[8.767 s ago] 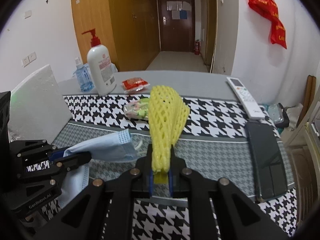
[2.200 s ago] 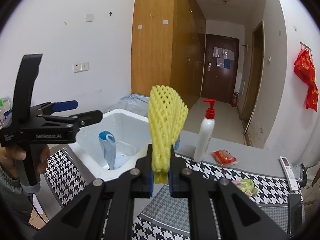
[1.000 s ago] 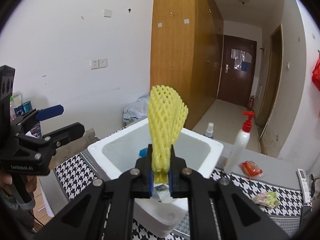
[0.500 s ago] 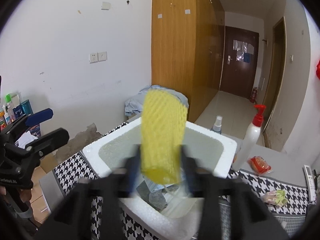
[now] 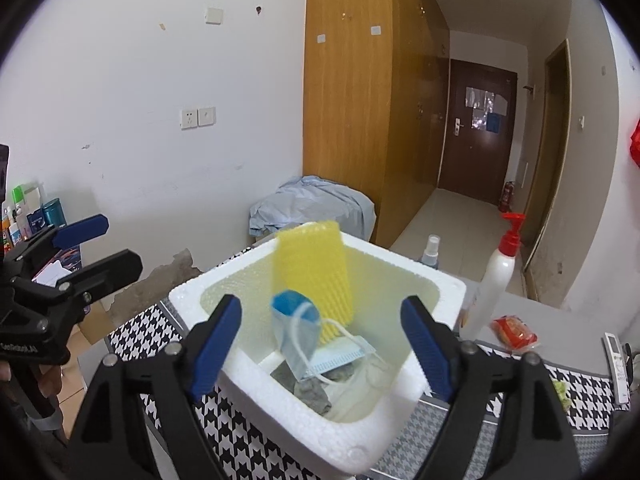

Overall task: Organize soft objects
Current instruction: 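Lower the yellow foam net into the foam box and open the right gripper, then move both tools back toward the white strip and snack on the table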

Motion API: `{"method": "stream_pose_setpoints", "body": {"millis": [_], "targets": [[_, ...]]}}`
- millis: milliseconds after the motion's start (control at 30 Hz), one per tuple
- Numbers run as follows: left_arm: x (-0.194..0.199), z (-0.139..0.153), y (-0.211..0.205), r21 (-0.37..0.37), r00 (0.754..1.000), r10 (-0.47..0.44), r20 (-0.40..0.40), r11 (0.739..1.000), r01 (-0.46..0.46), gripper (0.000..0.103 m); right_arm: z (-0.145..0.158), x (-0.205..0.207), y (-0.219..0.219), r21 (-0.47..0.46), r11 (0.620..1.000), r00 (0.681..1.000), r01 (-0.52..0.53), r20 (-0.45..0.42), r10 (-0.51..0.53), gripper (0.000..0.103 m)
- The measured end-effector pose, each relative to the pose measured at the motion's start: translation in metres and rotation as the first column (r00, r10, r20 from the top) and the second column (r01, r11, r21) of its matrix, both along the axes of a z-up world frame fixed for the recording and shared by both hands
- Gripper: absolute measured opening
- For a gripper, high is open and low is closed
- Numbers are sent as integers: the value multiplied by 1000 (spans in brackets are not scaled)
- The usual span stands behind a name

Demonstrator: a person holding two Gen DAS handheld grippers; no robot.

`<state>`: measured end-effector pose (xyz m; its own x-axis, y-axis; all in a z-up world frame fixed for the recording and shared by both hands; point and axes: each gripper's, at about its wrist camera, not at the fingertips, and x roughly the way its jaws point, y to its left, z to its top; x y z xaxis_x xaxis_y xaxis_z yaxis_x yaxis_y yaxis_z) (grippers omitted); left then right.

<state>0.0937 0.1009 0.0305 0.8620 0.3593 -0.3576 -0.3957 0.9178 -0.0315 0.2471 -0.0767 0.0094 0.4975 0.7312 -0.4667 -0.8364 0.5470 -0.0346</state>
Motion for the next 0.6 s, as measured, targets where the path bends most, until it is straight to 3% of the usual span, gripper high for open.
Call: {"method": "stream_pose_setpoints", "body": {"millis": [600], "targets": [[7, 3, -37, 15, 998, -62, -6, 998, 62, 102, 10, -6, -49, 48, 997, 998, 55, 20, -56, 87]]}}
